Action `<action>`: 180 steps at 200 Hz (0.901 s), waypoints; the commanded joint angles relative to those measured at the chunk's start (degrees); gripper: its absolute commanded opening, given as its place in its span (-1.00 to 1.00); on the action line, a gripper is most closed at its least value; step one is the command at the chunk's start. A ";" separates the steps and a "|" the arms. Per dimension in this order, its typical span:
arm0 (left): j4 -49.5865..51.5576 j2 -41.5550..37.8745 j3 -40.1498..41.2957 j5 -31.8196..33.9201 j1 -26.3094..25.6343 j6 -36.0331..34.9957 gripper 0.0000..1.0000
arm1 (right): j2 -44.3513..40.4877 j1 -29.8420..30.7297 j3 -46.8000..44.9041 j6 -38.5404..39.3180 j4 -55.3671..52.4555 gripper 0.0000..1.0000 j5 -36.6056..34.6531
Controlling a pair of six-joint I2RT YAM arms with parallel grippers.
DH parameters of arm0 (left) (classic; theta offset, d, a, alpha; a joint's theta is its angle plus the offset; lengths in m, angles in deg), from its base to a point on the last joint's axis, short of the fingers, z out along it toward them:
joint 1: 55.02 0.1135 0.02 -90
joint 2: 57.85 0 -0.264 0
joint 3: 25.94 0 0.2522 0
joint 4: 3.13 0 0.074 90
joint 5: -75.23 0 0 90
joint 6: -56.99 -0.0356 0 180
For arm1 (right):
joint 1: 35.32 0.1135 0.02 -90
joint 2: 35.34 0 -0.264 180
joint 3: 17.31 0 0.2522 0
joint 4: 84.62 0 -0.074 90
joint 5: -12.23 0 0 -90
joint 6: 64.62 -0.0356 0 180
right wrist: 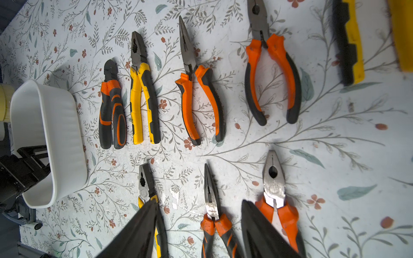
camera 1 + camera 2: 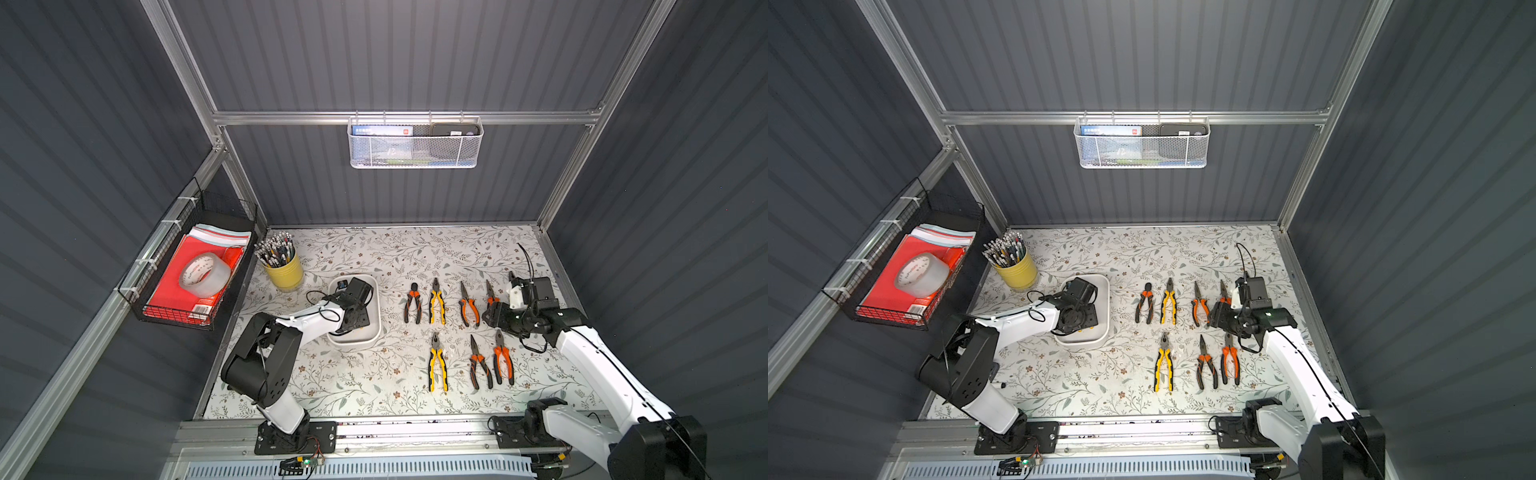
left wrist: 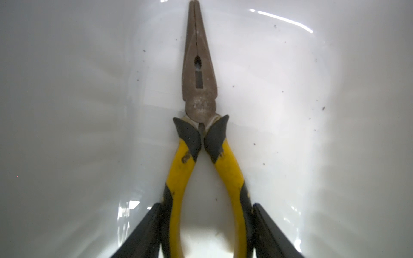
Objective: Take the pliers out of the storage box
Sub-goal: Pick up the pliers from the storage box, then place the pliers at the center of the board.
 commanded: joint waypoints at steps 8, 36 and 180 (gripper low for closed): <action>2.90 -6.69 -2.01 0.99 0.26 1.08 -0.72 | 0.27 0.30 -0.68 0.65 0.11 0.29 0.19; 5.22 -11.05 -5.80 1.58 0.26 0.95 -0.76 | 0.47 0.30 -0.68 0.60 0.13 0.28 0.26; 8.46 -23.73 -8.64 -4.42 -13.09 7.44 -0.98 | 0.47 0.40 -0.68 0.12 0.30 0.28 -0.44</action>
